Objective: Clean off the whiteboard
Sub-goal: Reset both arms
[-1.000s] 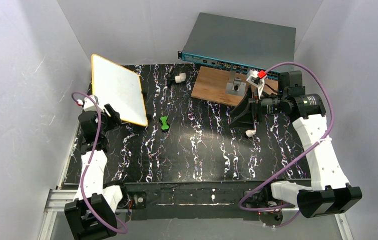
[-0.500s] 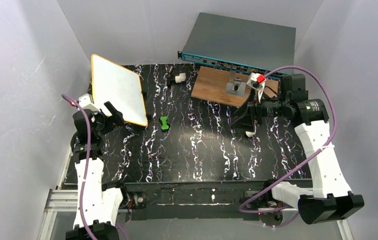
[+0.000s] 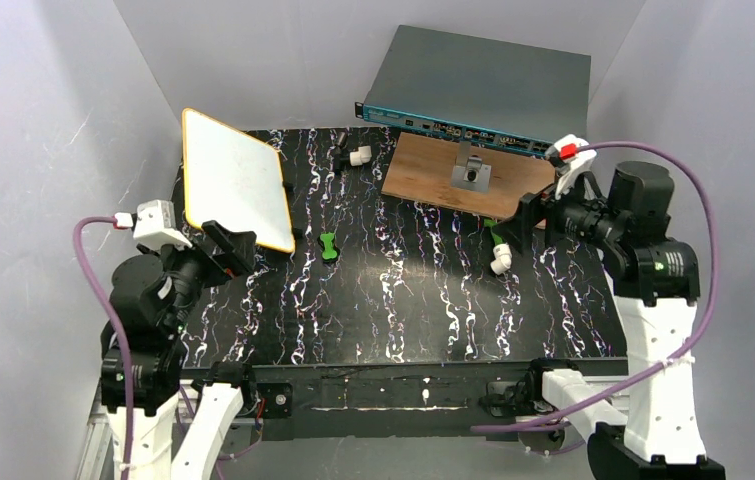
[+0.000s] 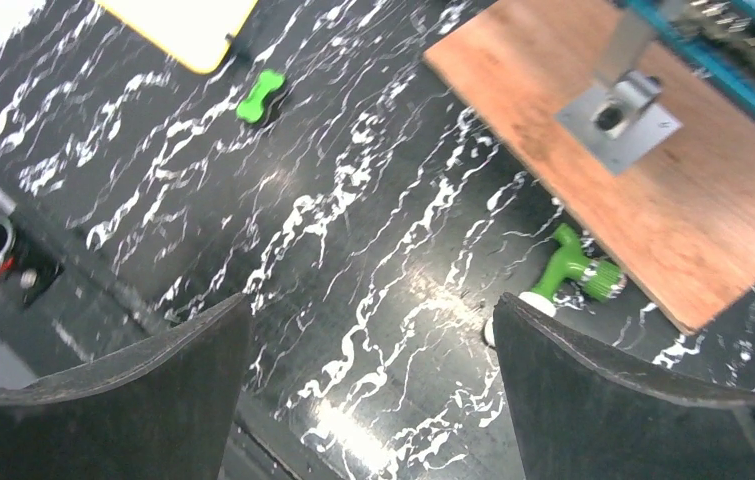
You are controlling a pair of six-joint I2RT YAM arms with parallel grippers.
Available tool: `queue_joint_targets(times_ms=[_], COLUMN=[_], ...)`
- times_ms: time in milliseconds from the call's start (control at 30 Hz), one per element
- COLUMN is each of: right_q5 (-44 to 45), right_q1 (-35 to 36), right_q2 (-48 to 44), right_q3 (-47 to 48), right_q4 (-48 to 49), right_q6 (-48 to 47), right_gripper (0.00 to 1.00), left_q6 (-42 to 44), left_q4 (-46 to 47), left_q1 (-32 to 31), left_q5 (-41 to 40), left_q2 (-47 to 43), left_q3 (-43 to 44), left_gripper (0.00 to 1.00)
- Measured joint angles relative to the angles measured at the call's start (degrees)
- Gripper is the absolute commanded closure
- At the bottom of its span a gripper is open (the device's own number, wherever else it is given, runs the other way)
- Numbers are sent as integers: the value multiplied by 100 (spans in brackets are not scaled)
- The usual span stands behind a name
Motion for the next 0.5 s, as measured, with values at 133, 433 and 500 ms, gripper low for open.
queue_joint_targets(times_ms=[133, 433, 500], right_q5=[389, 549, 608], right_q1=[-133, -809, -922], right_q2=[-391, -905, -918], right_q3=[92, 92, 92], right_q4=[155, 234, 243], right_q6=[472, 1163, 1311], right_gripper=[6, 6, 6], left_q6=[-90, 155, 216], left_q4=[-24, -417, -483], left_q1=[-140, -551, -610], left_q5=[262, 168, 111], left_q2=[-52, -153, -225], left_q3=[437, 807, 809], left_gripper=[2, 2, 2])
